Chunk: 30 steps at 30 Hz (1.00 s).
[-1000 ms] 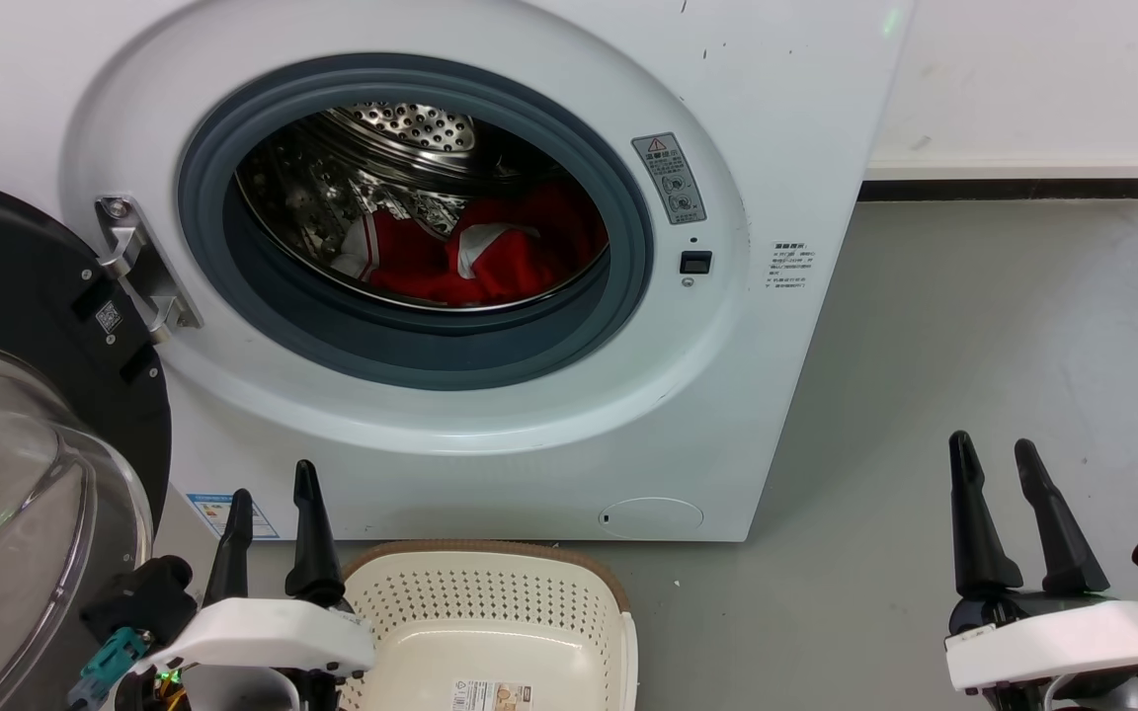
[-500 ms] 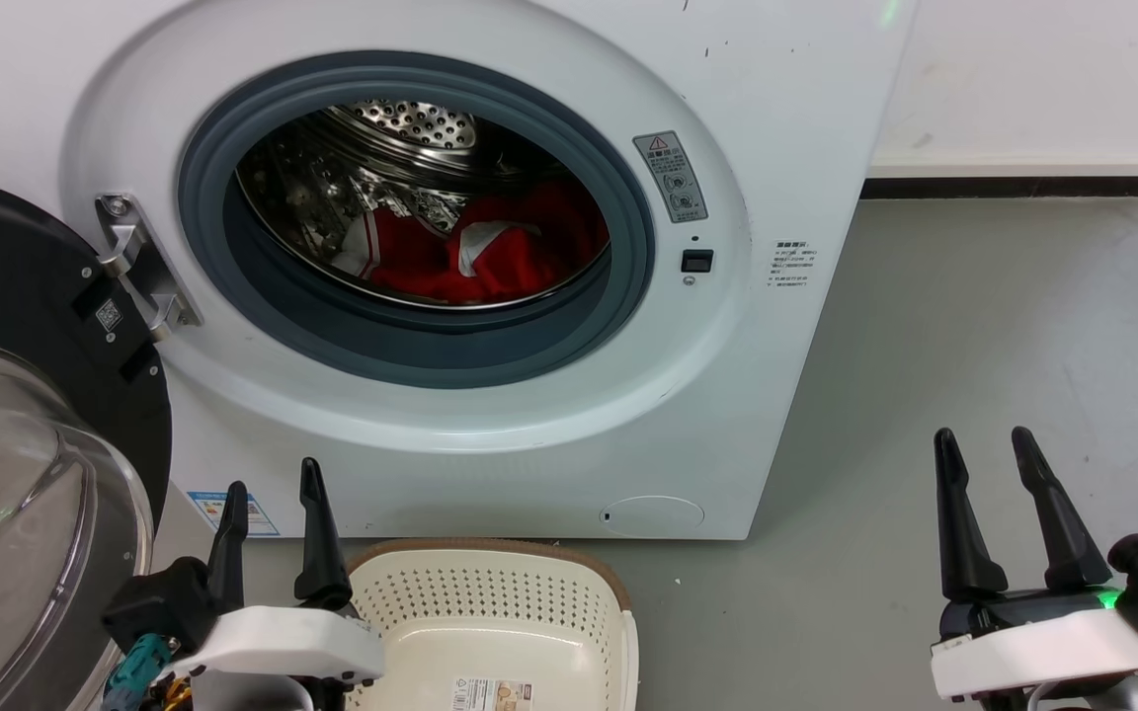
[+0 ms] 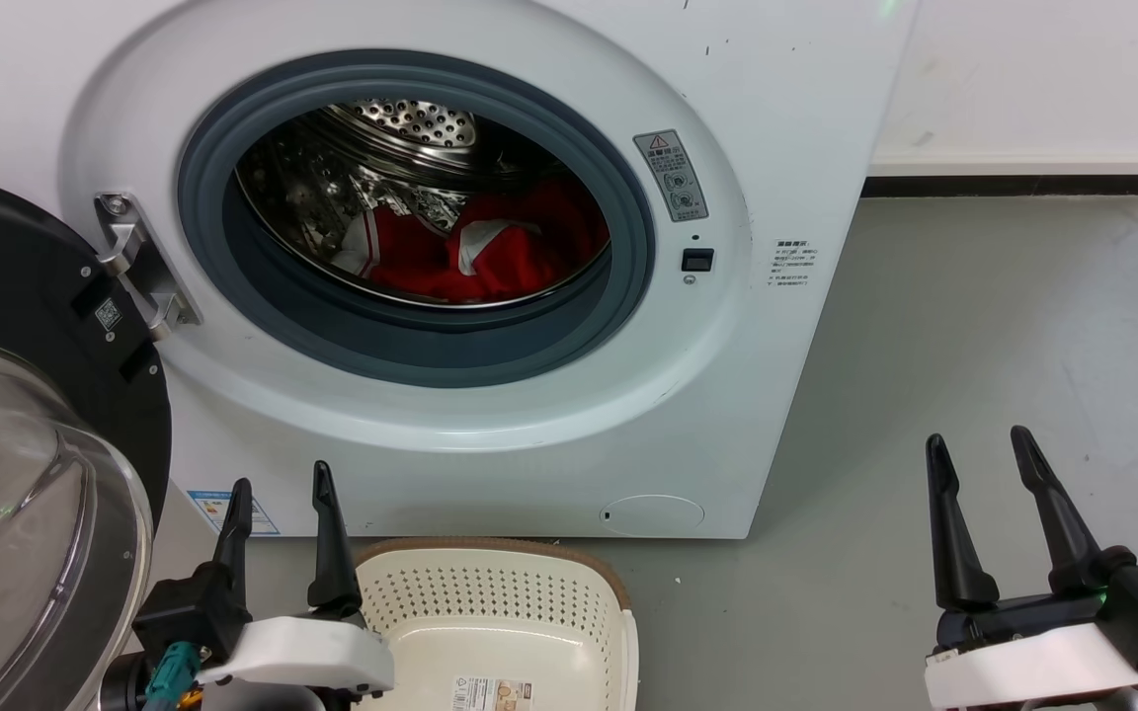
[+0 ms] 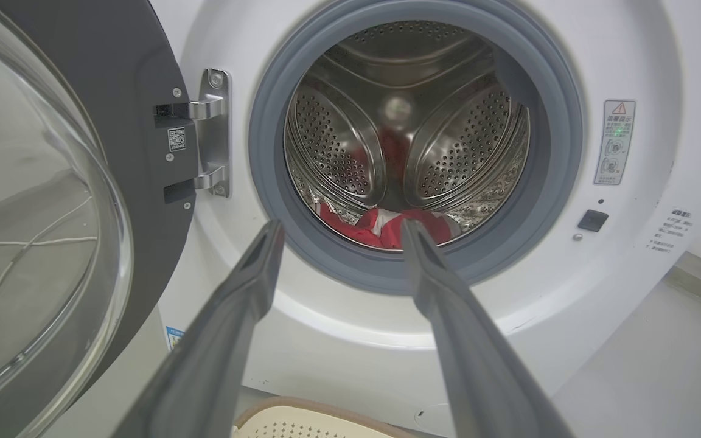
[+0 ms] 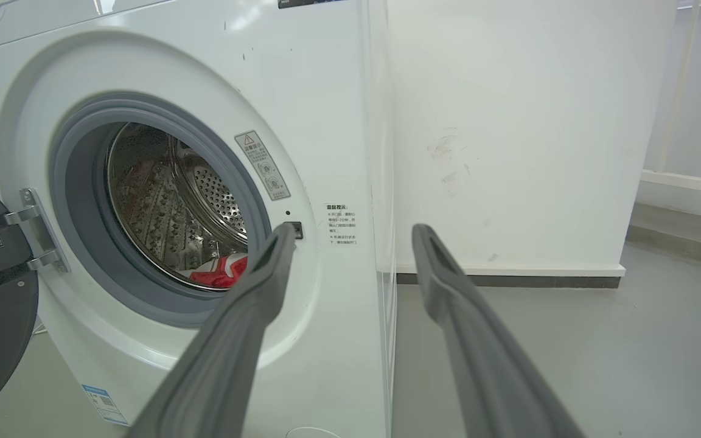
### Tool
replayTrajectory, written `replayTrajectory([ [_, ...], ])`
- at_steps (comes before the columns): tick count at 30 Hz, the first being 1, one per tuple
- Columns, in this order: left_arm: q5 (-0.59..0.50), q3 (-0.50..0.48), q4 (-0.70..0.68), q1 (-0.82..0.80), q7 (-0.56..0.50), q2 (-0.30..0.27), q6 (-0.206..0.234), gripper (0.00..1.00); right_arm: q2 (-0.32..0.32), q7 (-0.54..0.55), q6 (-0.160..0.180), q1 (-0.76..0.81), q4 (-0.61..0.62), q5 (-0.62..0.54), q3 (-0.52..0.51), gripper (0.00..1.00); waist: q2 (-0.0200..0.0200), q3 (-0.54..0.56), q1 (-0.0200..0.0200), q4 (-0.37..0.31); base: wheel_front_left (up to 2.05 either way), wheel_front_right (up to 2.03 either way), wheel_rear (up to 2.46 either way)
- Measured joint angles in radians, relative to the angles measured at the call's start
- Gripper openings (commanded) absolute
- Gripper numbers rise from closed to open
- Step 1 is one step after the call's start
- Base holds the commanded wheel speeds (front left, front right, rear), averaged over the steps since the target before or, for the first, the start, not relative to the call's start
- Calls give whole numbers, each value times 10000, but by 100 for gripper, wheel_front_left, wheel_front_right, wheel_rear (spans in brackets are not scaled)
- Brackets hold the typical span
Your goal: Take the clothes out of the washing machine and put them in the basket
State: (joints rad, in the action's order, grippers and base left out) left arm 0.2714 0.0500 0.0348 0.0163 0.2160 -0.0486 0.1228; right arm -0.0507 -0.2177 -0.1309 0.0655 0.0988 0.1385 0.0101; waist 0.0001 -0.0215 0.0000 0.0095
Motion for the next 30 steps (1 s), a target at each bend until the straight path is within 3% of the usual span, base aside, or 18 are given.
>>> replayTrajectory([
  [23,-1555,127,288,197,435,-6,-171,100,-2,-428,-2,300,364,-1649,161,100,-1,91,0,42,0,0,0],
  [30,-1530,132,502,207,468,-6,-299,100,-2,-453,-2,334,368,-1730,159,100,0,94,0,25,0,0,0],
])
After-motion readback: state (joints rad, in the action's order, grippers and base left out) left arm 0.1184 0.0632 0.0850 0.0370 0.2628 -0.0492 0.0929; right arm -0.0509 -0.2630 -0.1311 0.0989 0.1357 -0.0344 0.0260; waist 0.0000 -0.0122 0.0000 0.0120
